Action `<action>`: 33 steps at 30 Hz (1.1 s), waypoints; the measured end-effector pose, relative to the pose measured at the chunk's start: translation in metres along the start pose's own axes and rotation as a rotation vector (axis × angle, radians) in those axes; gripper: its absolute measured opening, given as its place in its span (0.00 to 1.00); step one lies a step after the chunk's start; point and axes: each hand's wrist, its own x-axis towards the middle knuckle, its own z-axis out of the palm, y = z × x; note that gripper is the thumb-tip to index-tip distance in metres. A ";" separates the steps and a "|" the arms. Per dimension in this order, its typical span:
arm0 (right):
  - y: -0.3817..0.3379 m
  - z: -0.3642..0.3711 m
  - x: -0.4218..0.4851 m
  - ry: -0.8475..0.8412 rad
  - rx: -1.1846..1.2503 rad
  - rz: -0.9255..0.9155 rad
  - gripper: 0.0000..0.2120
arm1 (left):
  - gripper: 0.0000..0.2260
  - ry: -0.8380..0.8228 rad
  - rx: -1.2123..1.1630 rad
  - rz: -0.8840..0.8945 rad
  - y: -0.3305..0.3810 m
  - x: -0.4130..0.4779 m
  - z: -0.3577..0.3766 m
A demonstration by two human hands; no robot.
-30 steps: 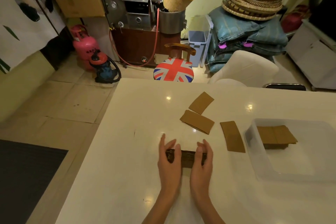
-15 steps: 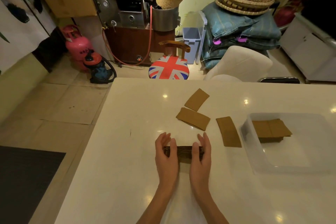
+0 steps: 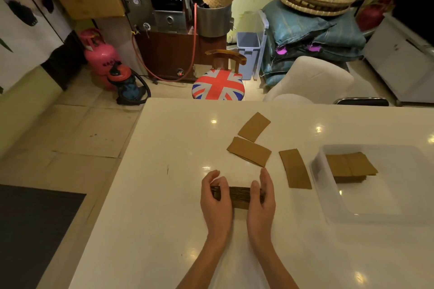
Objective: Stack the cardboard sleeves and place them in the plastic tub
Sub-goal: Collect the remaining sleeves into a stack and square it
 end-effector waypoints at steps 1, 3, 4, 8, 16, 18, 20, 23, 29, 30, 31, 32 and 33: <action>-0.001 0.002 -0.001 -0.005 0.017 0.004 0.19 | 0.08 -0.014 0.010 0.016 0.000 -0.002 0.001; -0.005 0.005 -0.004 -0.010 0.041 -0.004 0.18 | 0.08 -0.027 0.010 0.035 0.000 -0.005 0.002; -0.008 0.007 -0.006 0.002 0.045 -0.007 0.17 | 0.09 -0.018 -0.005 0.031 0.002 -0.006 0.002; -0.011 0.011 -0.006 0.082 0.063 -0.042 0.14 | 0.10 -0.009 -0.029 0.054 0.008 -0.003 0.005; -0.006 0.009 -0.002 0.126 -0.064 -0.058 0.06 | 0.12 -0.001 0.024 0.046 0.000 0.001 0.008; -0.006 0.007 -0.001 0.117 -0.069 -0.052 0.07 | 0.13 0.000 0.034 0.037 0.000 0.000 0.009; -0.006 0.008 0.000 0.107 -0.054 -0.048 0.09 | 0.13 -0.001 0.007 0.029 -0.001 0.000 0.007; -0.005 0.010 -0.001 0.102 -0.078 -0.074 0.09 | 0.14 -0.034 0.015 0.080 0.000 0.002 0.005; 0.001 0.005 0.001 0.092 -0.129 -0.088 0.10 | 0.14 -0.051 0.019 0.081 -0.003 -0.001 0.006; 0.003 0.002 0.002 0.066 -0.175 -0.110 0.11 | 0.14 -0.044 0.026 0.064 -0.003 -0.002 0.007; 0.001 0.002 0.006 0.044 -0.221 -0.135 0.11 | 0.14 -0.040 0.045 0.048 0.000 -0.001 0.009; -0.001 0.000 0.011 0.025 -0.258 -0.132 0.11 | 0.14 -0.057 0.091 0.032 0.004 0.000 0.009; -0.005 -0.001 0.016 0.028 -0.272 -0.094 0.12 | 0.13 -0.095 0.181 0.036 0.013 -0.001 0.007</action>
